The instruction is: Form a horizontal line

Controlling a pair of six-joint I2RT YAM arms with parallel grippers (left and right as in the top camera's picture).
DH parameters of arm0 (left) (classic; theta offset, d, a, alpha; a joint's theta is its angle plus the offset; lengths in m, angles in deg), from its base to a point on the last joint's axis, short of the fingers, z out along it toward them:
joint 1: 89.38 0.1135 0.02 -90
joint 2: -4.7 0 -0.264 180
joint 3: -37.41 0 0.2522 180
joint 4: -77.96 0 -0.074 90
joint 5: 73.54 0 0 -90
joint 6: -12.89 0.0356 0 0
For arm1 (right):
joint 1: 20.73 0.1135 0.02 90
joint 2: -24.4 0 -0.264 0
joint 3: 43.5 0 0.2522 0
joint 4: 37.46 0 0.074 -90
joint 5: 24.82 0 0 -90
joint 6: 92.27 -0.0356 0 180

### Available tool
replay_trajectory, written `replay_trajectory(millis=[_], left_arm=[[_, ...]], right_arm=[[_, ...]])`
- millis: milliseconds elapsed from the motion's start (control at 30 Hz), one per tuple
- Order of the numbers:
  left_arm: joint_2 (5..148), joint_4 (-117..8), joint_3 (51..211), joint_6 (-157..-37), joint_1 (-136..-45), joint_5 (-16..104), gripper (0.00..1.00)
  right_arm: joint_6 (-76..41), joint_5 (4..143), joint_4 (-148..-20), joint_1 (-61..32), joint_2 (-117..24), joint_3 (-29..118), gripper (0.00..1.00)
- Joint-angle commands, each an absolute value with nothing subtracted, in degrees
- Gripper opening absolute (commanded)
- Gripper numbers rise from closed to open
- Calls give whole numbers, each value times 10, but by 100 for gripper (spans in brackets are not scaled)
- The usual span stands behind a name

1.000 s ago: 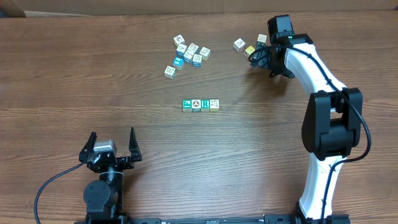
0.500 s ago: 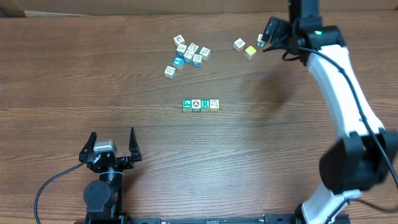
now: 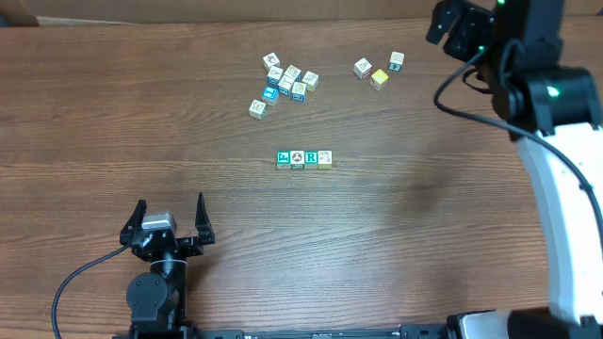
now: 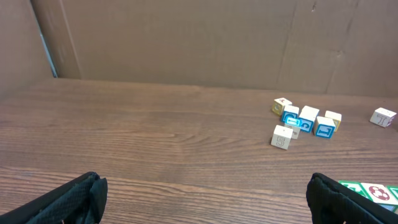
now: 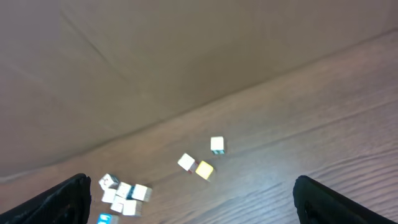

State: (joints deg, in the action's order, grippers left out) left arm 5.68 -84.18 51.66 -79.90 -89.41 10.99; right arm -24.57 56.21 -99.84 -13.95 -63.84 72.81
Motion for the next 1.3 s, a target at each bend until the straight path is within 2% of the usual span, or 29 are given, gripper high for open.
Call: replay_trajectory(millis=[0, 200, 433, 733, 900, 1267], left_arm=[[49, -842, 515, -792, -897, 118, 100], [49, -842, 515, -792, -897, 118, 100], [49, -842, 515, -792, -897, 118, 100], [49, -842, 515, -792, -897, 118, 100], [49, -842, 515, -792, -897, 118, 100], [49, -842, 515, -792, -897, 118, 100]], right_arm=[[-247, 562, -997, -140, -582, 726, 100], [-247, 562, -1034, -140, -515, 726, 100], [-242, 561, -1191, -140, -454, 690, 100], [-198, 562, -1106, -140, -288, 373, 100], [-200, 562, -1099, -140, -197, 235, 100], [-188, 563, -1017, -140, -83, 77, 100]])
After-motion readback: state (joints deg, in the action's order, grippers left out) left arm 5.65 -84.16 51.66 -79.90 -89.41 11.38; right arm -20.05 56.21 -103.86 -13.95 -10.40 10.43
